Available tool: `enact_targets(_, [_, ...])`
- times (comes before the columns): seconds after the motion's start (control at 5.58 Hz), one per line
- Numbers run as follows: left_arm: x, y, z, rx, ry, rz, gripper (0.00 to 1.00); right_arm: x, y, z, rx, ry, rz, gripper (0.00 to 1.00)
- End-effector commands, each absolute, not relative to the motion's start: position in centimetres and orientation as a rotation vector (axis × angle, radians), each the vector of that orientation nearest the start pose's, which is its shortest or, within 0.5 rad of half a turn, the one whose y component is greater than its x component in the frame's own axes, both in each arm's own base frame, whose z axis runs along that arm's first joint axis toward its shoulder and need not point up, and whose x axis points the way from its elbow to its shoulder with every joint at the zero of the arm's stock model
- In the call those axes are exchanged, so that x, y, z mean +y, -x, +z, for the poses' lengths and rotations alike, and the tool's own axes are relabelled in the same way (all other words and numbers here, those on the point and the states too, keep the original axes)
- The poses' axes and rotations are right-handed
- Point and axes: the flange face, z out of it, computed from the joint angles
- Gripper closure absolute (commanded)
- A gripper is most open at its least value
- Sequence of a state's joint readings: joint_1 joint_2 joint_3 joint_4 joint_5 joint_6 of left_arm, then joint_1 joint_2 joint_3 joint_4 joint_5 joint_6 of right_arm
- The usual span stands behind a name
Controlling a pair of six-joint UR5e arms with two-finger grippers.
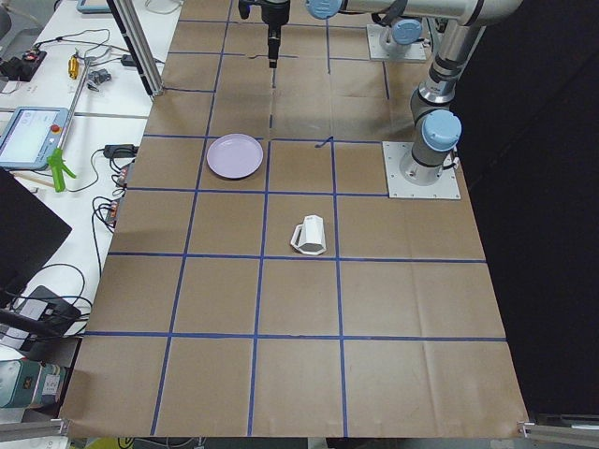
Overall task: Flip cup and place on plate
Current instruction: 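Move the left gripper down and back toward the white mug lying on its side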
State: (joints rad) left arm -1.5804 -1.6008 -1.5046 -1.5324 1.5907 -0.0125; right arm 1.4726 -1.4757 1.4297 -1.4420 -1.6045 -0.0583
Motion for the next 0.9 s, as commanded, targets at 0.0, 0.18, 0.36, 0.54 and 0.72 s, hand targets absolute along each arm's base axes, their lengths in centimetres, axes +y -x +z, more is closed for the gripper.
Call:
enact_targets(0.0, [-50.7,13.5,51.2,3.121,0.008,-0.125,0.02,-53.3,-7.8,49.6,3.165,-0.061,0.135,0.0])
enact_targets(0.18, [-50.1,12.8,51.5,3.119,0.027,-0.127,0.02,-53.3,-7.8,49.6,3.165,-0.061,0.135,0.0])
enact_targets(0.36, [-49.1,9.9,52.3,3.119,0.074,-0.045,0.02,-53.3,-7.8,49.6,3.165,-0.061,0.135,0.0])
enact_targets(0.54, [-47.5,5.6,52.9,3.125,0.019,0.035,0.02,-53.3,-7.8,49.6,3.165,-0.061,0.135,0.0])
enact_targets(0.72, [-45.8,0.3,53.4,3.142,-0.051,0.131,0.01,-53.3,-7.8,49.6,3.165,-0.061,0.135,0.0])
